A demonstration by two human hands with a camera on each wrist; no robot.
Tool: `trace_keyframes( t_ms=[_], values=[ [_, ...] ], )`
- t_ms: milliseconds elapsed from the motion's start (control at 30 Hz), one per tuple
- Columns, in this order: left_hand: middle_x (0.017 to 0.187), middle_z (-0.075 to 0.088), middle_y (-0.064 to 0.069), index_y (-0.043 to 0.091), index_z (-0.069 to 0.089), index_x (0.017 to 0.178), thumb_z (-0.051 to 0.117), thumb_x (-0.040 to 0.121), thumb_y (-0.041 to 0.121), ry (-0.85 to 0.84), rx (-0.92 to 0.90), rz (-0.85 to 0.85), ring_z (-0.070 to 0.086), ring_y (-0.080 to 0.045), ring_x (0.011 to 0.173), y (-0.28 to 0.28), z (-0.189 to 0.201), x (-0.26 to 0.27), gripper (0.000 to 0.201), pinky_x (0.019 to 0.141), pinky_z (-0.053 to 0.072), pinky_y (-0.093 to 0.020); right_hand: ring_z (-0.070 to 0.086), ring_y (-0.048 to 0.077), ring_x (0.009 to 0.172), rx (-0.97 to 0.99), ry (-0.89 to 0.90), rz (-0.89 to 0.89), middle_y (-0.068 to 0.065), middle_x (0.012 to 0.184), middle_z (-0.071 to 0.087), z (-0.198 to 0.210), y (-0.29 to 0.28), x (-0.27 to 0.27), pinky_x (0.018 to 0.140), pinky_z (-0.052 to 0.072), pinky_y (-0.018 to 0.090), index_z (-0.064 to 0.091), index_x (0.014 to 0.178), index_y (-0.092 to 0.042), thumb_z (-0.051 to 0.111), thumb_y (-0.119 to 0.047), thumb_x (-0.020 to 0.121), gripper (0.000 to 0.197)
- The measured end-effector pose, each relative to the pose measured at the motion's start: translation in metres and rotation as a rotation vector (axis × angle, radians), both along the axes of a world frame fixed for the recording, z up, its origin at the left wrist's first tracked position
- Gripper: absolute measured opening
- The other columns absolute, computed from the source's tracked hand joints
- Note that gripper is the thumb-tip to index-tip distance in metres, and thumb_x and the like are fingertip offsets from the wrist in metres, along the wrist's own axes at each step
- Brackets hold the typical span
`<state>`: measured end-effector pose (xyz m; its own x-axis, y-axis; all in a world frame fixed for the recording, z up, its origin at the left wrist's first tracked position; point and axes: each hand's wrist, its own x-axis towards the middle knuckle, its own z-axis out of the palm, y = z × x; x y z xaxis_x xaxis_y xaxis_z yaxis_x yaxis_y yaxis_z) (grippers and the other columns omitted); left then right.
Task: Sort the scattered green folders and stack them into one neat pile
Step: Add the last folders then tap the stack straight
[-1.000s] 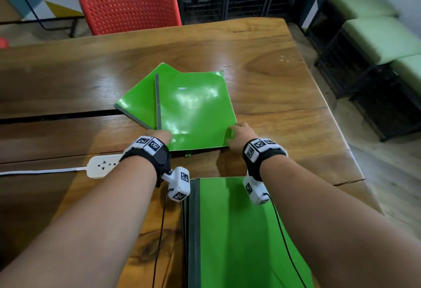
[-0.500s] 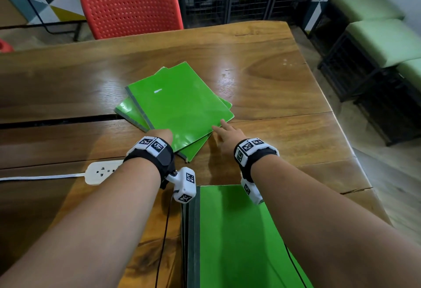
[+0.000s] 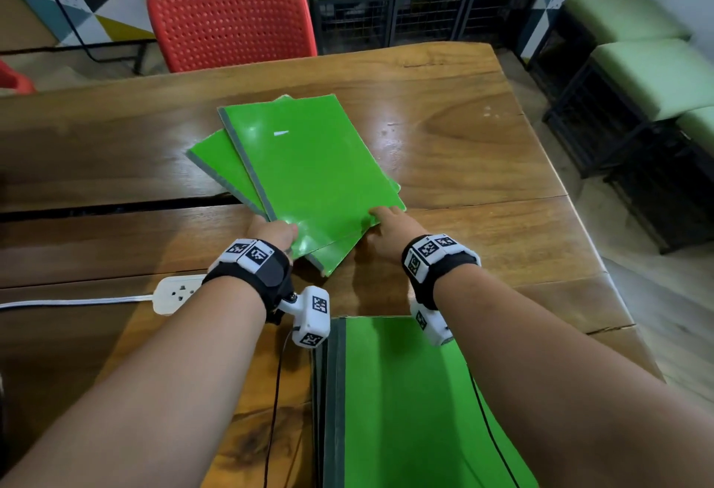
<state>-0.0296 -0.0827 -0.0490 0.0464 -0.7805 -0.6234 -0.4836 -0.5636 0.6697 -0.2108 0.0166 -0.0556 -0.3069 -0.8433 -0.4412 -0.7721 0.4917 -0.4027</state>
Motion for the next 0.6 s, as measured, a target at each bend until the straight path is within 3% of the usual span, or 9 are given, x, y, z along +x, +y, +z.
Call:
trace_keyframes(
  t_ms=[67, 200, 367, 433, 500, 600],
  values=[
    [0.12, 0.05, -0.013, 0.003, 0.038, 0.124, 0.056, 0.092, 0.005, -0.032, -0.021, -0.018, 0.054, -0.029, 0.108, 0.002, 0.009, 0.008, 0.037, 0.09, 0.048, -0.038, 0.041, 0.028, 0.133, -0.11, 0.036, -0.097, 0.007, 0.151, 0.031, 0.017, 0.002, -0.004, 0.106, 0.041, 0.05, 0.032, 0.145, -0.024, 0.055, -0.032, 0.091, 0.06],
    [0.125, 0.05, -0.014, 0.007, 0.038, 0.128, 0.059, 0.09, 0.003, 0.007, -0.069, -0.038, 0.053, -0.035, 0.116, 0.019, 0.033, 0.028, 0.043, 0.099, 0.047, -0.05, 0.037, 0.031, 0.137, -0.163, 0.025, -0.194, 0.01, 0.154, 0.026, 0.049, 0.015, -0.007, 0.11, 0.036, 0.051, 0.024, 0.149, -0.02, 0.054, -0.038, 0.092, 0.066],
    [0.135, 0.045, -0.009, 0.01, 0.029, 0.143, 0.06, 0.086, -0.01, 0.23, -0.056, -0.082, 0.046, -0.032, 0.125, 0.068, 0.058, 0.057, 0.067, 0.108, 0.039, -0.052, 0.051, 0.036, 0.122, -0.234, -0.193, -0.362, 0.016, 0.139, 0.048, 0.078, 0.057, -0.007, 0.103, 0.043, 0.046, 0.028, 0.144, -0.013, 0.056, -0.03, 0.092, 0.062],
    [0.142, 0.044, -0.019, 0.013, 0.027, 0.145, 0.059, 0.083, -0.014, 0.263, 0.043, -0.172, 0.048, -0.036, 0.126, 0.097, 0.064, 0.069, 0.075, 0.105, 0.042, -0.054, 0.056, 0.035, 0.117, -0.255, -0.287, -0.462, 0.013, 0.136, 0.053, 0.08, 0.082, -0.007, 0.1, 0.046, 0.044, 0.032, 0.143, -0.014, 0.058, -0.03, 0.09, 0.061],
    [0.141, 0.045, -0.024, 0.015, 0.022, 0.149, 0.056, 0.083, -0.019, 0.272, 0.125, -0.252, 0.053, -0.036, 0.118, 0.131, 0.07, 0.079, 0.082, 0.097, 0.048, -0.053, 0.058, 0.033, 0.114, -0.263, -0.318, -0.548, 0.013, 0.133, 0.056, 0.077, 0.11, -0.006, 0.096, 0.048, 0.041, 0.037, 0.141, -0.013, 0.059, -0.028, 0.09, 0.058],
    [0.107, 0.058, -0.02, 0.002, 0.026, 0.146, 0.064, 0.078, -0.018, 0.103, 0.187, -0.368, 0.056, -0.022, 0.081, 0.173, 0.068, 0.084, 0.08, 0.086, 0.054, -0.04, 0.06, 0.03, 0.098, -0.192, -0.288, -0.571, 0.013, 0.119, 0.063, 0.07, 0.154, -0.003, 0.083, 0.047, 0.033, 0.051, 0.127, -0.004, 0.058, -0.017, 0.09, 0.04]
  ],
)
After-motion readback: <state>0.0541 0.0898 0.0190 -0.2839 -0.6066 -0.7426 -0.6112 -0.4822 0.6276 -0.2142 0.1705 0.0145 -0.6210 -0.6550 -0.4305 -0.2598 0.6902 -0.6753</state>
